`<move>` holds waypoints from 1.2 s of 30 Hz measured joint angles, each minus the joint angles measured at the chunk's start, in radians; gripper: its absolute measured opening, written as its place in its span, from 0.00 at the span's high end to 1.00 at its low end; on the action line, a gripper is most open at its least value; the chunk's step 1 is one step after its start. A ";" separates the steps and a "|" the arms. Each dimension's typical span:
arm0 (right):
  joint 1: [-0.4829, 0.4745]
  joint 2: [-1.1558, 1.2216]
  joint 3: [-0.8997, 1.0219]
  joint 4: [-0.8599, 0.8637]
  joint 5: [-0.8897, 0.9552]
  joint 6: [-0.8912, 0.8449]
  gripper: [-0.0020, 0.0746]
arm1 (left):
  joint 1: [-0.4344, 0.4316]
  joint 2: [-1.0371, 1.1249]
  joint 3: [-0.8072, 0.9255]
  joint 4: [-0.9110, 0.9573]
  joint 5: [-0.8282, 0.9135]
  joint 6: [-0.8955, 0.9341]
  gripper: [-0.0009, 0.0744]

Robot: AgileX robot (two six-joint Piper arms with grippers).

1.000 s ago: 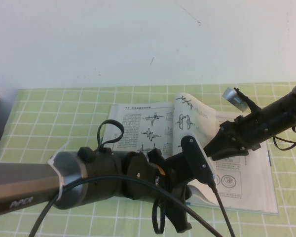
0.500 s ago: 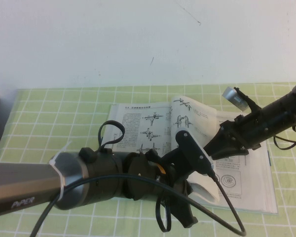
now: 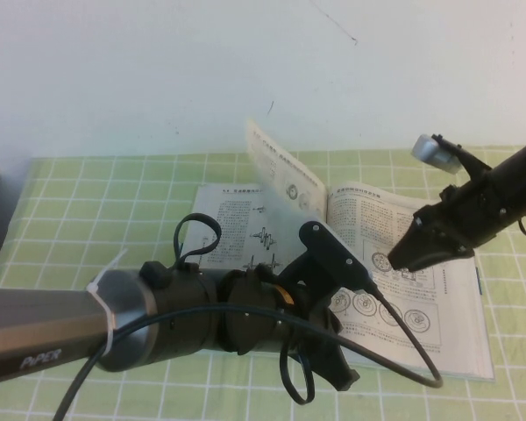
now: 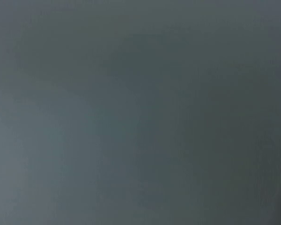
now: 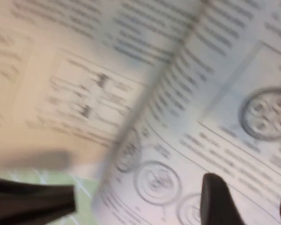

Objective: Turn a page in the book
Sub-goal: Open the closed book

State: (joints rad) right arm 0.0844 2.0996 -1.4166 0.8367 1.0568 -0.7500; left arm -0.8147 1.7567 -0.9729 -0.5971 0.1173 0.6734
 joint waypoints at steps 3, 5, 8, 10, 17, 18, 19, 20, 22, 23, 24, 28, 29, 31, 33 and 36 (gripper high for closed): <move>0.002 0.004 0.002 -0.062 0.002 0.023 0.59 | 0.000 0.000 0.000 0.000 -0.004 -0.022 0.99; 0.010 0.014 0.002 -0.071 0.002 0.027 0.61 | 0.000 0.000 0.000 0.000 -0.008 -0.031 0.99; 0.027 0.046 0.002 -0.077 0.004 0.029 0.69 | 0.005 0.000 0.000 0.000 -0.008 -0.054 0.99; 0.037 0.069 0.002 -0.078 0.004 0.029 0.76 | 0.022 0.000 0.000 0.000 0.002 -0.095 0.99; 0.047 0.083 0.002 -0.096 0.004 0.029 0.96 | 0.161 0.000 0.000 0.000 0.110 -0.271 0.99; 0.047 0.083 0.002 -0.100 0.004 0.029 0.96 | 0.177 0.000 0.000 0.000 0.131 -0.281 0.99; 0.047 0.083 0.002 -0.113 0.004 0.030 0.97 | 0.210 0.000 0.000 0.000 0.160 -0.291 0.99; 0.047 0.083 0.002 -0.122 0.006 0.032 0.97 | 0.236 0.001 0.000 0.000 0.182 -0.295 0.99; 0.047 0.083 -0.001 -0.141 0.013 0.038 0.97 | 0.279 0.004 0.000 0.000 0.216 -0.300 0.99; 0.049 0.083 -0.003 -0.151 0.015 0.044 0.97 | 0.299 0.009 0.000 0.002 0.230 -0.300 0.99; 0.049 0.083 -0.006 -0.162 0.017 0.050 0.97 | 0.316 0.017 0.000 0.002 0.239 -0.300 0.99; 0.051 0.083 -0.007 -0.176 0.019 0.064 0.97 | 0.354 0.052 -0.002 -0.001 0.259 -0.291 0.99; 0.051 0.083 -0.007 -0.178 0.019 0.064 0.97 | 0.356 0.058 -0.002 -0.001 0.259 -0.282 0.99; 0.051 0.083 -0.007 -0.179 0.015 0.066 0.97 | 0.361 0.068 -0.006 -0.012 0.269 -0.271 0.99; 0.052 0.076 -0.007 -0.191 0.011 0.067 0.97 | 0.361 0.071 -0.011 -0.015 0.277 -0.264 0.99; 0.056 0.041 -0.005 -0.250 -0.022 0.067 0.97 | 0.363 0.061 -0.011 -0.013 0.279 -0.255 0.99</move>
State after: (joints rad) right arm 0.1400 2.1409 -1.4218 0.5863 1.0347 -0.6834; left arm -0.4516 1.8178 -0.9837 -0.6097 0.3967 0.4185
